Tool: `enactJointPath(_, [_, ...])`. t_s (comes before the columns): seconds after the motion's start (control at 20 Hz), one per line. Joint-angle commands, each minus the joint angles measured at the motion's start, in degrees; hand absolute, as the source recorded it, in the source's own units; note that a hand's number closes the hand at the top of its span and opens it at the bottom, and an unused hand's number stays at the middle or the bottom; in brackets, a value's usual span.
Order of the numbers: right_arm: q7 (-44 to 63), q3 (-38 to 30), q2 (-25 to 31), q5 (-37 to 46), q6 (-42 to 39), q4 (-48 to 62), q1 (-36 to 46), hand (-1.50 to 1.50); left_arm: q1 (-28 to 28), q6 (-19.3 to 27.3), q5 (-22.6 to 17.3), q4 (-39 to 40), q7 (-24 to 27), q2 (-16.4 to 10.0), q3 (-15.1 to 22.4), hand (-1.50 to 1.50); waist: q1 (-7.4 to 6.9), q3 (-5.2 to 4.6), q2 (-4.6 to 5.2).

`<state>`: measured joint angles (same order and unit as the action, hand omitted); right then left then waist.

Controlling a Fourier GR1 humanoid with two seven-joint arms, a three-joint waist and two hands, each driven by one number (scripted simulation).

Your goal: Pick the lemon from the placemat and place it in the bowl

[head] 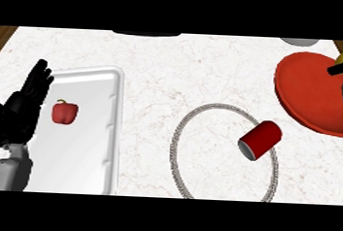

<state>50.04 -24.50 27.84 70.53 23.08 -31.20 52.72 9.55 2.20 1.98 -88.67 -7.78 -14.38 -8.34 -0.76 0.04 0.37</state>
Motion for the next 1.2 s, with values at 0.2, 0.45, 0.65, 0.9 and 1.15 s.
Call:
enactJointPath(0.2, [-14.23,-7.24,1.93,-12.21,-0.31,3.43,-7.29,-1.50,-2.06,-1.17,-0.57,-1.38,0.31,-0.22,-0.58,0.00,0.37,0.02,-0.24])
enactJointPath(0.45, [-21.23,-11.84,-1.84,-19.61,8.87,-3.84,-6.55,-1.50,-0.10,-0.37,0.23,-1.50,-1.68,0.04,0.06,0.00,0.87,0.09,-0.46])
enactJointPath(0.65, [-28.15,-16.78,-3.90,-27.16,17.66,-13.50,-6.63,-1.50,-4.18,-1.32,-1.08,-0.74,0.90,-0.69,-1.97,0.00,1.48,0.09,-1.04])
enactJointPath(0.9, [-34.36,-19.67,-9.89,-37.67,15.93,-28.85,-15.81,-1.50,-2.06,-1.00,-1.39,0.10,0.85,-2.05,-3.94,0.00,3.38,-0.07,-1.35])
enactJointPath(1.15, [-30.47,-20.73,-12.35,-44.48,5.65,-46.60,-30.59,-1.50,-4.32,-0.43,-0.67,-0.84,1.91,0.53,-2.18,0.00,2.75,-0.10,-1.00])
